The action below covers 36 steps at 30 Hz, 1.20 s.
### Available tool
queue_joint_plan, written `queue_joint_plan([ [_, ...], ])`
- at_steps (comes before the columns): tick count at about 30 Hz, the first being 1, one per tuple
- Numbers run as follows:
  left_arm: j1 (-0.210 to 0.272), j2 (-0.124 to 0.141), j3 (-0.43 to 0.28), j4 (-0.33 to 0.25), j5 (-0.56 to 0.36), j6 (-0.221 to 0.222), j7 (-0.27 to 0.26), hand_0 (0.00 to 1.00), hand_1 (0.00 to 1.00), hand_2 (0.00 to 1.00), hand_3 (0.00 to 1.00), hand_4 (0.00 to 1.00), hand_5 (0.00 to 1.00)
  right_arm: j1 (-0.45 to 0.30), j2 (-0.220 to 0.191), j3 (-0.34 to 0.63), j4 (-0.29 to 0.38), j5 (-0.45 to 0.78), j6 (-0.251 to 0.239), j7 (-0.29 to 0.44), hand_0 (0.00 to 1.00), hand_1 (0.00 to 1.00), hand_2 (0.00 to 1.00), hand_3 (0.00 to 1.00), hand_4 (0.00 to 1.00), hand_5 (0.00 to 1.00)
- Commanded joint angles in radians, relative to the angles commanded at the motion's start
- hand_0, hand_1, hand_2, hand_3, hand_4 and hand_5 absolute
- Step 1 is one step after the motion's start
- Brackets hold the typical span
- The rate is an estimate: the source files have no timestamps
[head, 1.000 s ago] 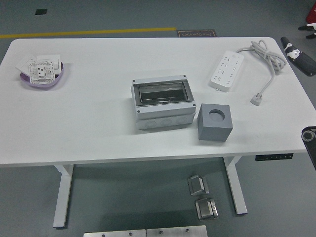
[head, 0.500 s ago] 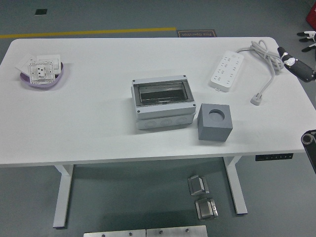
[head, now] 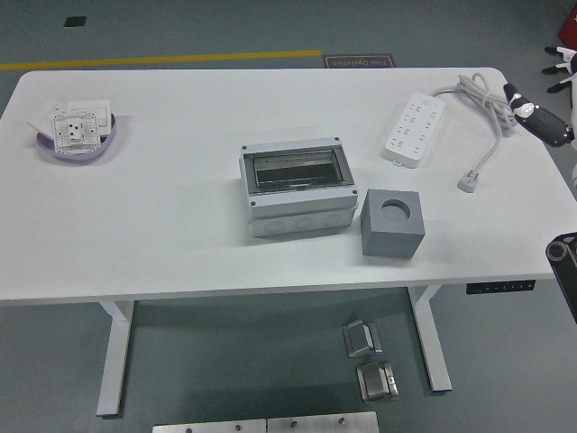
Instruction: Pick up the cylinder from the cube,place it in the box,flap close box
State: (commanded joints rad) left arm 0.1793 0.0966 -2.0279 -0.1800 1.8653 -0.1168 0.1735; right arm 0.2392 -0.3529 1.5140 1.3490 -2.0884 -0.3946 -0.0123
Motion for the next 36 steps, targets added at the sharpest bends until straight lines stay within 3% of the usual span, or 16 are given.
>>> queue_joint_plan([
  [20,0.0,-0.007,-0.003,0.0,0.004,-0.001,0.0,0.681,0.65,0.562,0.589,0.503,0.052,-0.001,0.005,-0.003,-0.017,0.054,-0.031,0.018,0.998,0.476,0.599,0.82,0.807,0.61],
  [21,0.0,-0.008,-0.006,0.0,0.007,-0.001,0.0,0.681,0.65,0.562,0.589,0.503,0.051,-0.001,0.005,-0.004,-0.019,0.069,-0.033,0.022,0.998,0.517,0.57,0.837,0.803,0.606],
  [28,0.0,-0.007,-0.014,0.0,0.018,-0.003,-0.001,0.681,0.65,0.561,0.589,0.503,0.05,-0.004,0.011,0.001,-0.051,0.227,-0.048,0.097,0.998,0.539,0.569,0.833,0.8,0.606],
  [36,0.0,-0.004,-0.016,0.0,0.026,-0.004,-0.002,0.681,0.651,0.561,0.589,0.502,0.049,-0.022,0.023,0.027,-0.068,0.404,-0.003,0.159,0.998,0.597,0.587,0.825,0.786,0.596],
])
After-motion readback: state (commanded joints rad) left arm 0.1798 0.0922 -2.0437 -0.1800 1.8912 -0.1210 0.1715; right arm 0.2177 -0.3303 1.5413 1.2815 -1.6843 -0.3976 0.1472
